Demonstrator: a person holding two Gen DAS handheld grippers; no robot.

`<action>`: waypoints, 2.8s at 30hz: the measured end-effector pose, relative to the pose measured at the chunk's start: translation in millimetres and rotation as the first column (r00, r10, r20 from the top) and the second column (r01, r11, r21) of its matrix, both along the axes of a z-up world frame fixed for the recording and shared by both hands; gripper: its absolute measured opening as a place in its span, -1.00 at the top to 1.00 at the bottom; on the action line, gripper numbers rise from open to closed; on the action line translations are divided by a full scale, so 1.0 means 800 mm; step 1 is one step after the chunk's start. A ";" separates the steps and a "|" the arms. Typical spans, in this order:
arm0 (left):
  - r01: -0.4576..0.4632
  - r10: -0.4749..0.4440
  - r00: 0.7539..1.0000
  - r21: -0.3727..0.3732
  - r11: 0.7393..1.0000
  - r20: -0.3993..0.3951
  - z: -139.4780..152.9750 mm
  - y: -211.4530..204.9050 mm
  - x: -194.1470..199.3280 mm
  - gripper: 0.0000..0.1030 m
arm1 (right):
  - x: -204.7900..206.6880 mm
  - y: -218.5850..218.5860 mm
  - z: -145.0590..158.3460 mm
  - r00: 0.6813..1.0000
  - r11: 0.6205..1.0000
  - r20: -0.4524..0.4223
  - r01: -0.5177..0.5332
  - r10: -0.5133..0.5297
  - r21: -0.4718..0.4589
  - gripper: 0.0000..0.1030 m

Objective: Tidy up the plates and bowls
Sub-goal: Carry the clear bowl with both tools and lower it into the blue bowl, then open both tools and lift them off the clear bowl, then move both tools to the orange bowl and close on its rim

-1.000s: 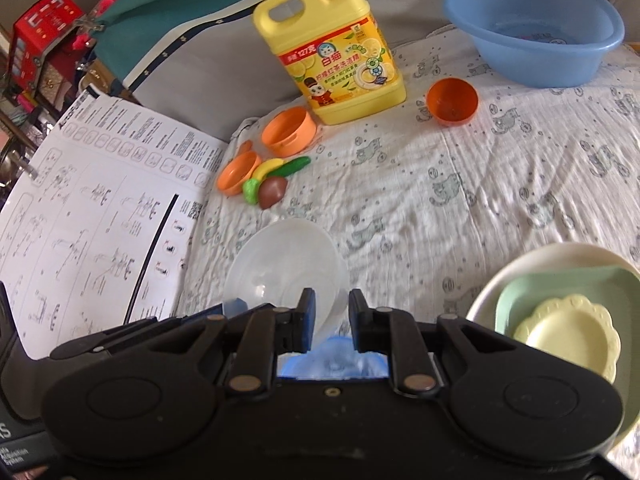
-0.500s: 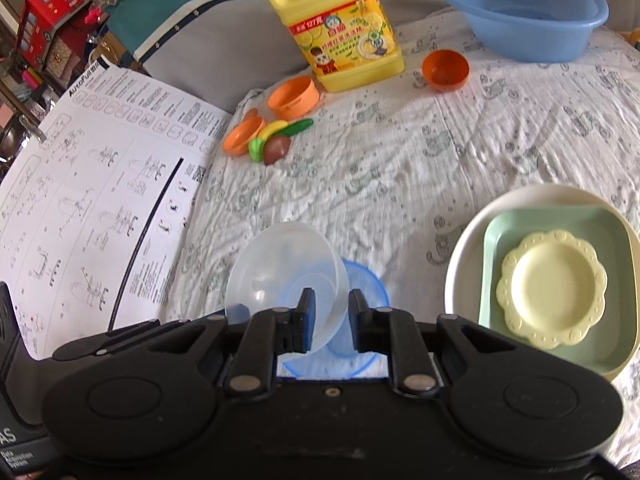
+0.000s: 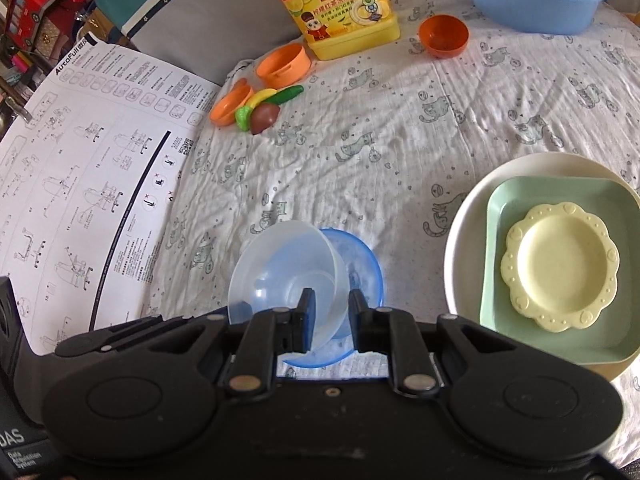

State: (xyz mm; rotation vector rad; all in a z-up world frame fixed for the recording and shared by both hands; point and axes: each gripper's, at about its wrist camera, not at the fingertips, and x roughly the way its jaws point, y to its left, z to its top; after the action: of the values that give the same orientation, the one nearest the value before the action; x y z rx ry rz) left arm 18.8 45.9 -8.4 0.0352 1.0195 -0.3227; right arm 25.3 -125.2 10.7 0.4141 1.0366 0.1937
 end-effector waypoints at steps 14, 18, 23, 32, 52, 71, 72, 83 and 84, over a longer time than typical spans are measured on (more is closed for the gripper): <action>0.007 -0.007 1.000 0.000 1.000 -0.009 -0.008 -0.003 0.006 0.44 | 0.006 -0.002 -0.010 1.000 1.000 -0.021 -0.006 0.006 0.007 0.62; 0.008 -0.008 1.000 -0.004 1.000 -0.012 -0.006 -0.004 0.005 0.44 | 0.003 -0.002 -0.007 1.000 1.000 -0.010 -0.010 0.010 0.002 0.61; 0.015 -0.015 1.000 -0.004 1.000 -0.010 -0.004 -0.005 0.001 0.43 | -0.002 -0.003 -0.003 1.000 1.000 -0.003 -0.008 0.008 0.005 0.61; -0.029 0.028 0.999 0.033 0.999 0.047 0.005 -0.002 -0.003 -0.53 | -0.005 -0.007 0.001 0.999 1.000 0.031 0.027 -0.026 -0.009 -0.68; -0.095 0.092 0.994 0.041 0.995 0.057 0.022 -0.002 0.014 -1.00 | -0.005 -0.036 0.017 0.990 0.993 0.085 0.117 -0.114 -0.026 -1.00; -0.081 0.070 0.993 0.118 0.990 0.090 0.048 -0.087 0.092 -1.00 | 0.038 -0.134 0.024 0.960 0.967 0.118 0.251 -0.254 0.032 -1.00; -0.084 0.073 0.993 0.122 0.989 0.092 0.049 -0.092 0.101 -1.00 | 0.042 -0.141 0.025 0.957 0.964 0.119 0.262 -0.265 0.035 -1.00; -0.092 0.083 0.994 0.128 0.987 0.074 0.043 -0.176 0.209 -1.00 | 0.126 -0.222 0.022 0.922 0.927 0.105 0.366 -0.374 0.086 -1.00; -0.096 0.087 0.994 0.129 0.987 0.071 0.040 -0.182 0.220 -1.00 | 0.136 -0.226 0.021 0.921 0.926 0.106 0.368 -0.376 0.089 -1.00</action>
State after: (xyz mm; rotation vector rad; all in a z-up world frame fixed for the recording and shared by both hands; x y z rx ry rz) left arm 194.9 -99.7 23.8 0.1179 0.9730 -0.1686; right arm 134.1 -306.3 27.7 0.6451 0.8149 -0.0877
